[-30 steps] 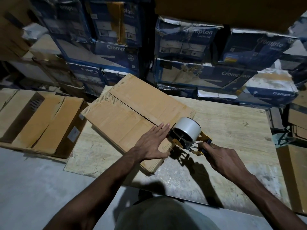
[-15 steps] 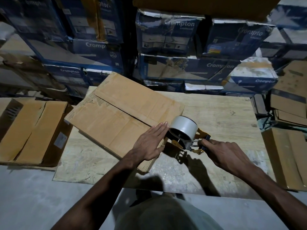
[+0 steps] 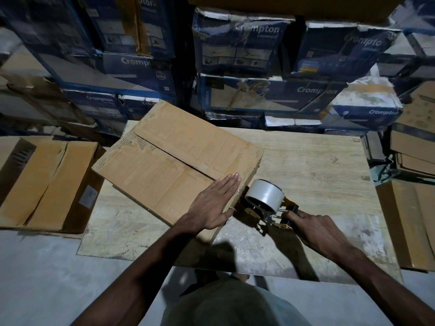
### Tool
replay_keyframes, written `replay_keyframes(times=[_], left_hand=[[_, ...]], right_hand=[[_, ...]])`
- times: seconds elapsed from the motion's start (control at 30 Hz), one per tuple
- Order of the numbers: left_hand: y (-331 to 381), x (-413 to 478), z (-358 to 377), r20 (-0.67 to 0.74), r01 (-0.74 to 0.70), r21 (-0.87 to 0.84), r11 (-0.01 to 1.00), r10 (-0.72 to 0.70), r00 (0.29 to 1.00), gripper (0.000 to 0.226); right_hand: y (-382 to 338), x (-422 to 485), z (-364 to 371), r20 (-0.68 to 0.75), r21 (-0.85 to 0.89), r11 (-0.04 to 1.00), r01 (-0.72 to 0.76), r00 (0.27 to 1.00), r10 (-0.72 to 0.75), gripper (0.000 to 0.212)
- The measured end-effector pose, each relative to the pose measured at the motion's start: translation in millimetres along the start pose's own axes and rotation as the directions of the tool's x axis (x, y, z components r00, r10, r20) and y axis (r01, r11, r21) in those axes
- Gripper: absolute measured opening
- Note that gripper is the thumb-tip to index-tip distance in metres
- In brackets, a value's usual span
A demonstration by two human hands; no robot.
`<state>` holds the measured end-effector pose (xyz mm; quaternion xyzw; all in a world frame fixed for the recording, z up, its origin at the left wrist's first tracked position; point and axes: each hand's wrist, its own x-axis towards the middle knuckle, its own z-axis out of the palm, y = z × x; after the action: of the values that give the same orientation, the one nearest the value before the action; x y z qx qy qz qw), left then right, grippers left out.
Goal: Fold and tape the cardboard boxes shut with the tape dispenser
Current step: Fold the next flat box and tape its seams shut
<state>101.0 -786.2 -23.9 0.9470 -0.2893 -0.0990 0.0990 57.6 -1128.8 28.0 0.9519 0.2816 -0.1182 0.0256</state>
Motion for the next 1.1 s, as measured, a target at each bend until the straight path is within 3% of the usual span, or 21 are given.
replay_keyframes(times=[0.17,0.27,0.43,0.57,0.67,0.8,0.9,0.97,1.1], left_hand=[[-1,1,-2,-0.011,-0.019,-0.042,0.999,0.019,1.000,0.084],[-1,3,-1,0.003,-0.013,-0.046,0.999,0.013,1.000,0.093],[-2,8,2,0.084,0.018,-0.005,1.000,-0.017,0.996,0.106],[-4,12,3,0.119,0.026,0.009,1.000,-0.026,0.993,0.115],[-4,13,-4,0.142,-0.006,-0.017,1.000,0.008,0.990,0.125],[2,6,-12,0.107,0.007,-0.037,0.999,-0.003,0.994,0.118],[2,4,-13,0.101,0.010,-0.041,0.999,-0.006,0.995,0.116],[2,4,-14,0.100,0.008,-0.042,0.999,-0.004,0.995,0.115],[2,0,-12,0.097,-0.003,-0.033,0.999,0.006,0.995,0.119]], right_hand=[[-1,23,38,-0.043,0.139,0.988,0.063,0.997,-0.057,0.042],[-2,31,48,-0.096,0.163,0.982,0.098,0.992,-0.083,0.030],[-5,37,55,-0.163,0.203,0.968,0.150,0.980,-0.118,0.036],[-16,36,50,-0.098,0.392,0.917,0.078,0.994,-0.042,0.035],[-15,42,41,-0.010,0.563,0.826,0.010,1.000,-0.005,0.037],[-21,38,50,-0.004,0.726,0.687,-0.007,1.000,0.014,0.024],[-47,13,72,0.002,0.818,0.567,-0.098,0.986,0.168,0.028],[-57,-5,92,0.070,0.854,0.472,-0.216,0.949,0.308,0.037],[-62,-9,108,0.265,0.901,0.145,-0.408,0.785,0.560,0.045]])
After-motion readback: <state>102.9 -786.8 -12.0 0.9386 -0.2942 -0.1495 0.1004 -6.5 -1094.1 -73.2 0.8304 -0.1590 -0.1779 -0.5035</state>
